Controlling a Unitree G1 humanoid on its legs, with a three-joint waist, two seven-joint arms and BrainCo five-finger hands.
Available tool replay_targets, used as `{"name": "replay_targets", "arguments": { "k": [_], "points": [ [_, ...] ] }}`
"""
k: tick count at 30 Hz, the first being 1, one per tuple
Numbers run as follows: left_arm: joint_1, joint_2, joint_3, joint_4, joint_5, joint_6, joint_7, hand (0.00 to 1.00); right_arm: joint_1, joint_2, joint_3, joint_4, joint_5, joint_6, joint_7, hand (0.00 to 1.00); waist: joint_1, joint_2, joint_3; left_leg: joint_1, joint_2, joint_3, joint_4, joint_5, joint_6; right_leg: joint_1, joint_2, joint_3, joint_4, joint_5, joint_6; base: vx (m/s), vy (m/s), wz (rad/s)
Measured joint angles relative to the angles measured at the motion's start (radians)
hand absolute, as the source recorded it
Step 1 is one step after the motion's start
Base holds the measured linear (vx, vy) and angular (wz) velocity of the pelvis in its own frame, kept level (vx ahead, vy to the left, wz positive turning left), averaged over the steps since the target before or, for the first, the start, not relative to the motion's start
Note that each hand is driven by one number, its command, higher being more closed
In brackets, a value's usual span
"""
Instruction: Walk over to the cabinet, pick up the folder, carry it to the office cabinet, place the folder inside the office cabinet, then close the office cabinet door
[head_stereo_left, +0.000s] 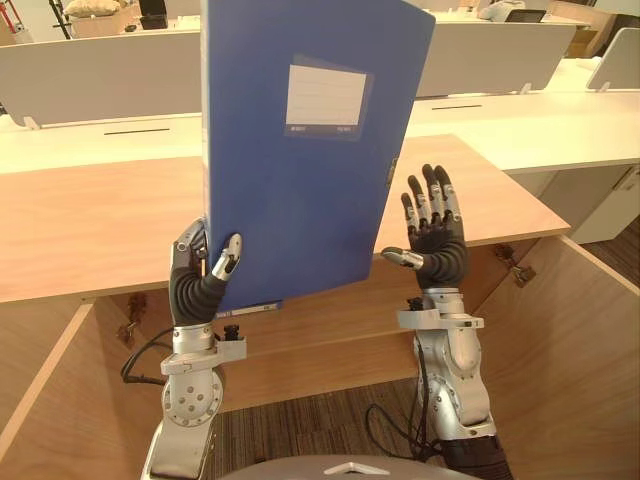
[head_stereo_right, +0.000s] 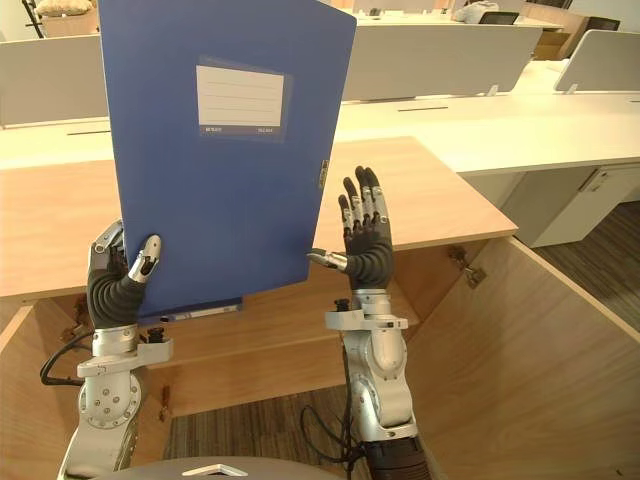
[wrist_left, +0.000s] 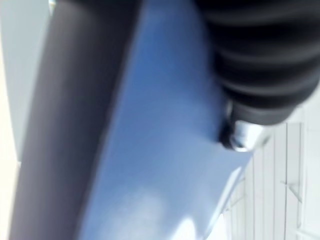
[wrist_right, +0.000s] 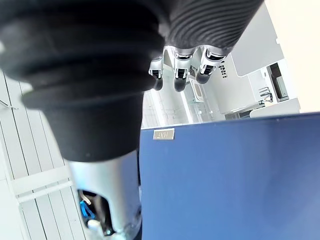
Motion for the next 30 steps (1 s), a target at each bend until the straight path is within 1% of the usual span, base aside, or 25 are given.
{"name": "replay_targets", "arguments": {
  "k": [2,6,7,10,12,14,15,18,21,23,27,30],
  "points": [
    [0.000,-0.002,0.013,-0.002,-0.024,-0.002,-0.002,1.00,-0.002,0.001,-0.028,0.038,0.011,0.001,-0.002,0.00,0.000,-0.001,0.000,-0.001,0.000,-0.007,0.000,0.003,0.001,0.003,0.000,-0.010,-0.001,0.000,0.000,0.01,0.001,0.10],
    [0.000,-0.004,0.020,-0.007,-0.053,-0.008,-0.004,1.00,-0.006,0.001,-0.048,0.058,0.054,0.001,-0.002,0.00,0.005,-0.001,0.000,-0.004,0.001,-0.011,0.000,0.005,0.000,0.003,0.000,-0.016,-0.002,0.000,-0.001,0.00,0.001,0.03],
    [0.000,-0.004,0.020,-0.011,-0.065,-0.008,-0.011,1.00,-0.008,0.001,-0.048,0.058,0.077,0.001,-0.001,0.00,0.007,-0.001,0.000,-0.005,0.001,-0.012,0.000,0.005,0.000,0.003,0.000,-0.016,-0.002,0.000,-0.001,0.00,0.000,0.00],
    [0.000,-0.005,0.017,-0.034,-0.074,-0.009,-0.039,1.00,-0.014,0.001,-0.047,0.064,0.098,0.001,0.004,0.00,0.010,-0.001,0.000,-0.006,0.001,-0.013,0.000,0.005,0.000,0.003,0.000,-0.018,-0.002,0.001,-0.001,0.00,0.000,0.00],
    [-0.005,-0.003,0.013,-0.041,-0.086,-0.023,-0.065,1.00,-0.047,-0.003,-0.045,0.105,0.134,0.016,0.039,0.00,0.009,-0.002,0.000,-0.006,0.001,-0.013,0.000,0.006,0.001,0.003,0.000,-0.018,-0.001,0.001,-0.002,0.00,0.000,0.00],
    [-0.007,-0.002,0.000,-0.041,-0.094,-0.032,-0.081,1.00,-0.064,-0.006,-0.038,0.129,0.144,0.027,0.062,0.00,0.010,-0.002,0.000,-0.007,0.001,-0.014,0.000,0.008,0.003,0.003,0.000,-0.018,-0.001,0.001,-0.002,0.00,0.000,0.00],
    [-0.007,-0.002,-0.015,-0.041,-0.095,-0.039,-0.093,1.00,-0.078,-0.016,-0.024,0.144,0.160,0.042,0.087,0.00,0.013,-0.002,0.000,-0.008,0.001,-0.014,0.000,0.009,0.003,0.003,0.000,-0.019,-0.002,0.001,-0.002,0.00,0.000,0.00],
    [-0.008,0.003,-0.030,-0.041,-0.095,-0.040,-0.111,1.00,-0.083,-0.053,0.002,0.145,0.164,0.049,0.120,0.00,0.020,-0.003,0.000,-0.010,0.001,-0.019,0.000,0.010,0.004,0.002,0.000,-0.022,-0.002,0.001,-0.002,0.01,0.004,0.03],
    [-0.012,0.022,-0.033,-0.041,-0.095,-0.041,-0.119,1.00,-0.099,-0.091,0.025,0.158,0.167,0.067,0.157,0.00,0.019,-0.008,-0.002,-0.019,0.001,-0.033,0.000,0.017,0.005,0.002,-0.001,-0.037,-0.004,0.001,-0.002,0.01,0.000,0.12],
    [-0.015,0.038,-0.036,-0.041,-0.093,-0.041,-0.124,1.00,-0.124,-0.114,0.041,0.193,0.173,0.075,0.164,0.00,0.022,-0.014,-0.001,-0.020,0.002,-0.035,0.000,0.020,0.004,0.003,0.001,-0.039,-0.003,0.002,-0.003,0.00,-0.003,0.06],
    [-0.016,0.062,-0.039,-0.041,-0.092,-0.041,-0.125,1.00,-0.147,-0.168,0.076,0.213,0.174,0.089,0.192,0.00,0.027,-0.014,-0.001,-0.020,0.002,-0.035,0.000,0.021,0.004,0.003,0.001,-0.040,-0.003,0.003,-0.004,0.00,0.000,0.00],
    [-0.017,0.093,-0.045,-0.041,-0.091,-0.043,-0.125,1.00,-0.166,-0.233,0.102,0.213,0.174,0.093,0.200,0.00,0.029,-0.014,-0.001,-0.022,0.002,-0.035,0.000,0.019,0.001,0.001,0.001,-0.039,-0.003,0.004,-0.006,0.00,0.000,0.00]
  ]
}}
